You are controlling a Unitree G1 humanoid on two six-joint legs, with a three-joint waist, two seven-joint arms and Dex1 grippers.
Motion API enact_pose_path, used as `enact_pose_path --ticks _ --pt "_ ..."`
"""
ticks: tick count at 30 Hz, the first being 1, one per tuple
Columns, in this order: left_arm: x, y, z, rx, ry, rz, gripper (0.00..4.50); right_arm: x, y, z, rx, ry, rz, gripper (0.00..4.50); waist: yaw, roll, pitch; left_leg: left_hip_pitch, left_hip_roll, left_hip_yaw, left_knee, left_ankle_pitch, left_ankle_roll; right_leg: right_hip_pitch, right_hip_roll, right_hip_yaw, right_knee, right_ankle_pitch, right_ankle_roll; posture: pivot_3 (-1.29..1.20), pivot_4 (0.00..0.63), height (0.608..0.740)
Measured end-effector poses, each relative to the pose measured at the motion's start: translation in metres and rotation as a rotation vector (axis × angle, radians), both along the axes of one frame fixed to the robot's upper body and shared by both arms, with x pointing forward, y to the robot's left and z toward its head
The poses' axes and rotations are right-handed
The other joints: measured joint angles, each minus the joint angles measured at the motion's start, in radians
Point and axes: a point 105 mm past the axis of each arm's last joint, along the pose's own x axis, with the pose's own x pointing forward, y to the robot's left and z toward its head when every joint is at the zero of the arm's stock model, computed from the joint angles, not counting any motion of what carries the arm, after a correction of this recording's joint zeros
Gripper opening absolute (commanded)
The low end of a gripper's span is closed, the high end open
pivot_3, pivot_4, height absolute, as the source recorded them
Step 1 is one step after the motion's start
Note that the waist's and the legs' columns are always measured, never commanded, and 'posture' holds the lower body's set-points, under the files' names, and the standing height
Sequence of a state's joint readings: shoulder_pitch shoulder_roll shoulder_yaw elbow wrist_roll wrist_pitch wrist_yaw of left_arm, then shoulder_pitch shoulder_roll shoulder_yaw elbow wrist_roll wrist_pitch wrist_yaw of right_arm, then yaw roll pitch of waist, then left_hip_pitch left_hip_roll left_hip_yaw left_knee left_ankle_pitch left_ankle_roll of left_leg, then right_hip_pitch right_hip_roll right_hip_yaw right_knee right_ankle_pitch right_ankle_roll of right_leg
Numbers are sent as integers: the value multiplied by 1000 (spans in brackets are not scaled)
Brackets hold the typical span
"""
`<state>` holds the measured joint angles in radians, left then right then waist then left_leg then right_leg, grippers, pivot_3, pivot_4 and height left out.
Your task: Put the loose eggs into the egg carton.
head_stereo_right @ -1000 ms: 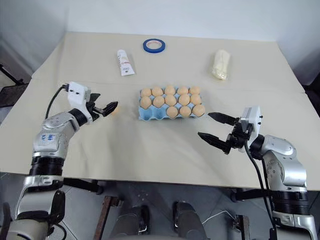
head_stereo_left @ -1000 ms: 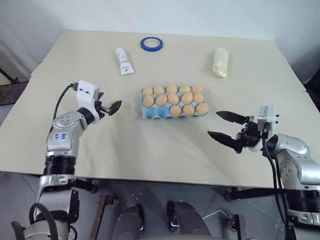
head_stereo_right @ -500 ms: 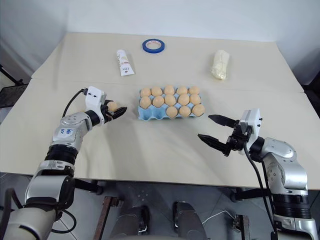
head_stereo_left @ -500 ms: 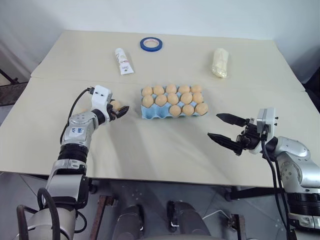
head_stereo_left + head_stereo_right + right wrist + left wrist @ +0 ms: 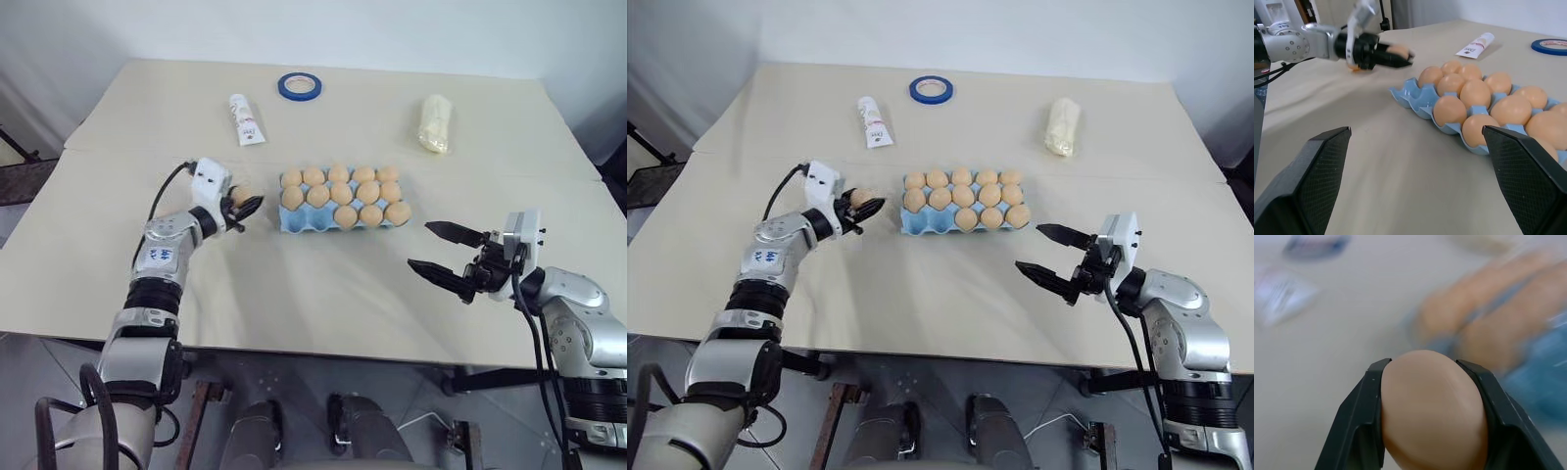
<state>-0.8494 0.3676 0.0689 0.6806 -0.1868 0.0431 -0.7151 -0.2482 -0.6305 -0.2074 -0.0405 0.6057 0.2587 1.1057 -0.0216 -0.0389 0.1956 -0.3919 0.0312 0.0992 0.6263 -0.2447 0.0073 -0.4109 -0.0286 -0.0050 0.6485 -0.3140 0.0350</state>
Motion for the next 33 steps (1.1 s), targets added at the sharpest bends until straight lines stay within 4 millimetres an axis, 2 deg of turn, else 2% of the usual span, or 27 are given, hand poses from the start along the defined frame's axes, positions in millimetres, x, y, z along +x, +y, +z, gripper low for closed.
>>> enact_pose_path --ticks 2,5,13,17,28,33 --pt "-7 -18 15 -19 -46 -97 1743 -2 1 1 0 -11 6 4500 0 0 0 0 0 0 0 0 0 0 0 0 0 0 0 0 150 740" --pt "-13 -29 21 -28 -54 -186 1743 -8 -3 1 5 -20 -7 4500 -4 0 0 0 0 0 1 0 0 0 1 1 1 0 0 0 150 740" --pt "-19 -54 6 18 27 -352 1743 -23 -11 -3 18 -40 -41 4500 -6 0 0 2 0 1 4 0 1 0 2 2 5 0 1 0 150 740" --pt "-15 -58 -4 35 58 -360 1743 -28 -14 -6 18 -40 -76 4500 -4 0 0 1 0 1 3 0 1 0 2 2 4 0 1 0 150 740" --pt "-8 -75 -11 44 70 -371 1743 -34 -16 -8 14 -40 -132 4500 -5 0 0 1 0 1 3 0 1 0 2 3 4 -1 2 0 150 740" --pt "-4 -79 -9 33 66 -354 3360 -35 -17 -10 14 -33 -139 4500 -5 -1 0 1 -1 1 3 0 1 0 2 2 4 -1 2 0 150 740"
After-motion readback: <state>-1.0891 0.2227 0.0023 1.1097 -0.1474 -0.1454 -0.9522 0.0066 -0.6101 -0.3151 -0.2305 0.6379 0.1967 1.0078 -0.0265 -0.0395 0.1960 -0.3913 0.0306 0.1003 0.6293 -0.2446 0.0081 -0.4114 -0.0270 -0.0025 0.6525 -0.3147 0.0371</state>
